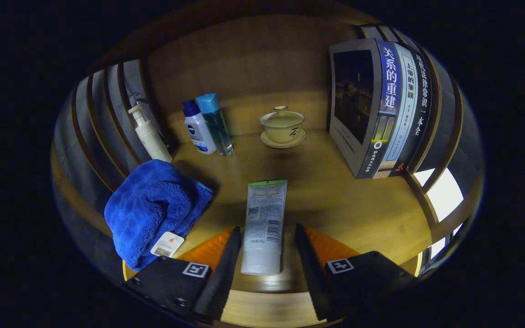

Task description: Pull open the drawer, take out the items inside it, and place them on the countertop above the cabinet.

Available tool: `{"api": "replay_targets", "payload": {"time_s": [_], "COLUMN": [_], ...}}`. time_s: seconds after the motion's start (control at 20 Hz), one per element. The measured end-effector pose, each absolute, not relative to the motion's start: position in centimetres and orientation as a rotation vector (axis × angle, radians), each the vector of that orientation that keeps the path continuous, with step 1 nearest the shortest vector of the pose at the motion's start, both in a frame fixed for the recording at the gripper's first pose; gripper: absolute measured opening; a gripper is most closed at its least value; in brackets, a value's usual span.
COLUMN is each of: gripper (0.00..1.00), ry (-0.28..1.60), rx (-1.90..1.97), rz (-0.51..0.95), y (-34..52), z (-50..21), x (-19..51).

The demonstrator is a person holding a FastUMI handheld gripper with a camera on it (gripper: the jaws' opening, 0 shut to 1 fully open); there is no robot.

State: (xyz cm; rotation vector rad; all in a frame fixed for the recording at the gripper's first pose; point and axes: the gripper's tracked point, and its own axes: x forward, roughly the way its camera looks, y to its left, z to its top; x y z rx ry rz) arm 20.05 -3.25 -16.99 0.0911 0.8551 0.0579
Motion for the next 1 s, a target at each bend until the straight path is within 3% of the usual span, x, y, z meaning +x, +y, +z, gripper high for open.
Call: {"api": "replay_targets", "payload": {"time_s": [0.1,0.5,0.85,1.0], "gripper": [0.87,0.99,0.99,0.99], "ry": [0.854,0.798,0.594,0.548], "rx": [0.100,0.125,0.165,0.203], "rz": [0.058,0.117,0.305,0.319], "y": [-3.4,-1.4,6.2,7.5], "z": [-17.0,-13.9,-8.0,-8.0], "x": [20.0,17.7,8.4,5.3]}}
